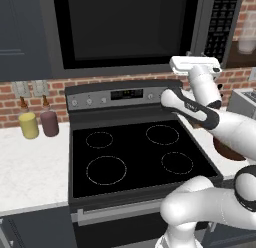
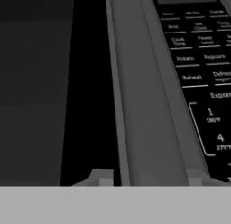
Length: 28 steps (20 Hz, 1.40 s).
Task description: Open the microwave, place the bowl with waffle inside the microwave, then close the microwave door and turn it on.
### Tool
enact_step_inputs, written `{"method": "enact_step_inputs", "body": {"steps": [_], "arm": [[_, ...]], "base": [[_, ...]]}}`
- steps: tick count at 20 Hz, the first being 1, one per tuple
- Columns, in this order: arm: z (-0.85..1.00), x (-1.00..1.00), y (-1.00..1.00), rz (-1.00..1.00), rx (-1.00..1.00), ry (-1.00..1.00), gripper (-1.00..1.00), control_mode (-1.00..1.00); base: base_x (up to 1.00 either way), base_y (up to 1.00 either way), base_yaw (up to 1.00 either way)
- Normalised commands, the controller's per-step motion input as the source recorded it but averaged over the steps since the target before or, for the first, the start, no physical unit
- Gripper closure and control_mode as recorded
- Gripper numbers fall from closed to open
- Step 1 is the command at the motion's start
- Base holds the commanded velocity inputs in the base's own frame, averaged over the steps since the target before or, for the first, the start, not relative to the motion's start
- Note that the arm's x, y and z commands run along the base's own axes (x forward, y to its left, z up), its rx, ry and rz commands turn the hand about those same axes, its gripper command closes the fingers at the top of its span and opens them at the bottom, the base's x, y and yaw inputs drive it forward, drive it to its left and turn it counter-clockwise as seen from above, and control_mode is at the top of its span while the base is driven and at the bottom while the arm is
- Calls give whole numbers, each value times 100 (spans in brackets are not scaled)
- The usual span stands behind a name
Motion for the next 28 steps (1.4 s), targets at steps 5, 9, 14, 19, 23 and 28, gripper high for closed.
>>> {"method": "enact_step_inputs", "body": {"steps": [5,9,14,19,23,28], "arm": [[85,1,92,54,-2,62,100,-100],[100,0,85,55,-9,57,100,-100],[100,-21,78,37,-31,44,100,-100],[100,-73,36,24,-53,21,100,-100],[100,-99,26,16,-61,13,100,-100],[100,-100,25,13,-62,3,100,-100]], "base": [[0,0,0],[0,0,0],[0,0,0],[0,0,0],[0,0,0],[0,0,0]]}}
